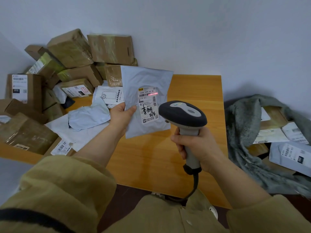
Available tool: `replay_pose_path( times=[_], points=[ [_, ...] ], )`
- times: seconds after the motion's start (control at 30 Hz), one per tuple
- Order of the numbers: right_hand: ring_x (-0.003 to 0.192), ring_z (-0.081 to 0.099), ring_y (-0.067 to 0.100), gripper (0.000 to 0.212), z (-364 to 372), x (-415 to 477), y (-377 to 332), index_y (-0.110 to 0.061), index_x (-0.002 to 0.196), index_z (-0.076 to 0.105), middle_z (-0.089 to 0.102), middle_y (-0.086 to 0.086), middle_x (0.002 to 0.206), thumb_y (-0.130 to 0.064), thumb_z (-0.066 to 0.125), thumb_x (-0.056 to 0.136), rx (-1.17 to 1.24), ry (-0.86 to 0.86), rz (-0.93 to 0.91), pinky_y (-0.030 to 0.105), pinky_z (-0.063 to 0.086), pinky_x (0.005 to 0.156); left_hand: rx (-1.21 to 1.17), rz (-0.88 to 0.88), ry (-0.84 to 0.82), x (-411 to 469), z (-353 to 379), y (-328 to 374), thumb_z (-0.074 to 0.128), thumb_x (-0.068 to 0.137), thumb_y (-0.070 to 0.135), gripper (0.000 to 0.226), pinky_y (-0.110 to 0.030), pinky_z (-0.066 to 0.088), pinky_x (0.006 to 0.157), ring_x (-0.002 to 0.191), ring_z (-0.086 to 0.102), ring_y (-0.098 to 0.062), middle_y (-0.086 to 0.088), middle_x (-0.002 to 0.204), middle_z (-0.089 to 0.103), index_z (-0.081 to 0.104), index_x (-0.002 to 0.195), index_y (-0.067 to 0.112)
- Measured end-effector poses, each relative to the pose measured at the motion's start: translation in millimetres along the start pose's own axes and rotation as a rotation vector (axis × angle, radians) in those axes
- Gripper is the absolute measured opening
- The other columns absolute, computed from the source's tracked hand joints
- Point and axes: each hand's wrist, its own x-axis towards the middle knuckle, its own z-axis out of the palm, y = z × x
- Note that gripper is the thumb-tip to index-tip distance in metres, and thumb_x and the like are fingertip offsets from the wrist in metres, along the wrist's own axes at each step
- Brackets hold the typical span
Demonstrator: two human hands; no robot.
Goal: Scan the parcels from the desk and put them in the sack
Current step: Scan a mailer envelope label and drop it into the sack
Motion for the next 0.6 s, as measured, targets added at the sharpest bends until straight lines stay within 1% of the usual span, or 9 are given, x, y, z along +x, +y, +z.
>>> replay_pose_path(
  times=[0.07, 0.3, 0.37, 0.43, 0.47, 0.5, 0.57, 0.6],
  points=[
    [0.04, 0.045, 0.019, 0.015, -1, 1, 1, -0.006, 0.073, 0.057, 0.053, 0.008, 0.053, 0.0, 0.066, 0.084, 0.008, 0.005, -0.002, 0.028, 0.042, 0.045, 0.008, -0.002, -0.005, -1, 2, 1, 0.061, 0.09, 0.001, 0.021, -0.027, 0.058, 0.073, 0.075, 0.067, -0.014, -0.007, 0.092, 0.068, 0.064, 0.111, 0.0],
    [0.039, 0.045, 0.016, 0.014, -11, 0, 4, -0.005, 0.074, 0.057, 0.053, 0.007, 0.052, -0.001, 0.066, 0.084, 0.052, 0.019, 0.016, 0.026, 0.042, 0.044, 0.049, -0.01, -0.021, -3, 16, 3, 0.062, 0.09, 0.003, 0.021, -0.026, 0.058, 0.07, 0.077, 0.067, -0.016, -0.007, 0.092, 0.069, 0.064, 0.111, 0.002],
    [0.039, 0.045, 0.016, 0.013, -16, -1, 5, -0.005, 0.076, 0.057, 0.053, 0.006, 0.052, -0.001, 0.066, 0.084, 0.067, 0.028, 0.013, 0.026, 0.043, 0.043, 0.076, -0.01, -0.035, -4, 22, 3, 0.063, 0.089, 0.003, 0.019, -0.028, 0.059, 0.071, 0.077, 0.067, -0.017, -0.007, 0.091, 0.069, 0.064, 0.108, 0.003],
    [0.04, 0.045, 0.016, 0.008, -22, -3, 7, -0.004, 0.082, 0.06, 0.053, 0.007, 0.053, -0.002, 0.067, 0.084, 0.111, 0.049, 0.009, 0.026, 0.042, 0.043, 0.089, -0.016, -0.05, -6, 32, 4, 0.063, 0.089, 0.003, 0.016, -0.032, 0.058, 0.074, 0.076, 0.068, -0.018, -0.01, 0.093, 0.069, 0.065, 0.105, 0.003],
    [0.04, 0.045, 0.016, 0.007, -26, -4, 8, -0.003, 0.086, 0.061, 0.054, 0.007, 0.054, -0.002, 0.068, 0.084, 0.138, 0.067, 0.007, 0.026, 0.042, 0.042, 0.089, -0.021, -0.059, -8, 38, 5, 0.063, 0.089, 0.002, 0.015, -0.031, 0.058, 0.071, 0.074, 0.068, -0.017, -0.01, 0.093, 0.069, 0.065, 0.104, 0.003],
    [0.04, 0.045, 0.016, 0.009, -30, -6, 9, -0.001, 0.09, 0.062, 0.054, 0.007, 0.054, -0.003, 0.068, 0.084, 0.156, 0.09, 0.002, 0.026, 0.042, 0.042, 0.083, -0.033, -0.071, -10, 46, 5, 0.062, 0.089, 0.002, 0.014, -0.028, 0.058, 0.066, 0.068, 0.069, -0.015, -0.008, 0.09, 0.069, 0.064, 0.103, 0.004],
    [0.039, 0.046, 0.016, 0.014, -42, -10, 14, 0.002, 0.095, 0.063, 0.055, 0.006, 0.053, -0.004, 0.069, 0.084, 0.173, 0.148, -0.009, 0.026, 0.042, 0.043, 0.079, -0.072, -0.115, -16, 68, 3, 0.061, 0.089, 0.0, 0.01, -0.023, 0.057, 0.055, 0.057, 0.068, -0.009, -0.002, 0.078, 0.07, 0.064, 0.098, 0.006],
    [0.039, 0.046, 0.016, 0.013, -50, -13, 16, 0.001, 0.095, 0.064, 0.055, 0.006, 0.053, -0.004, 0.068, 0.084, 0.187, 0.178, -0.015, 0.026, 0.042, 0.044, 0.082, -0.099, -0.157, -20, 82, 0, 0.061, 0.089, -0.001, 0.01, -0.023, 0.057, 0.053, 0.055, 0.068, -0.008, 0.001, 0.074, 0.07, 0.065, 0.094, 0.007]
  ],
)
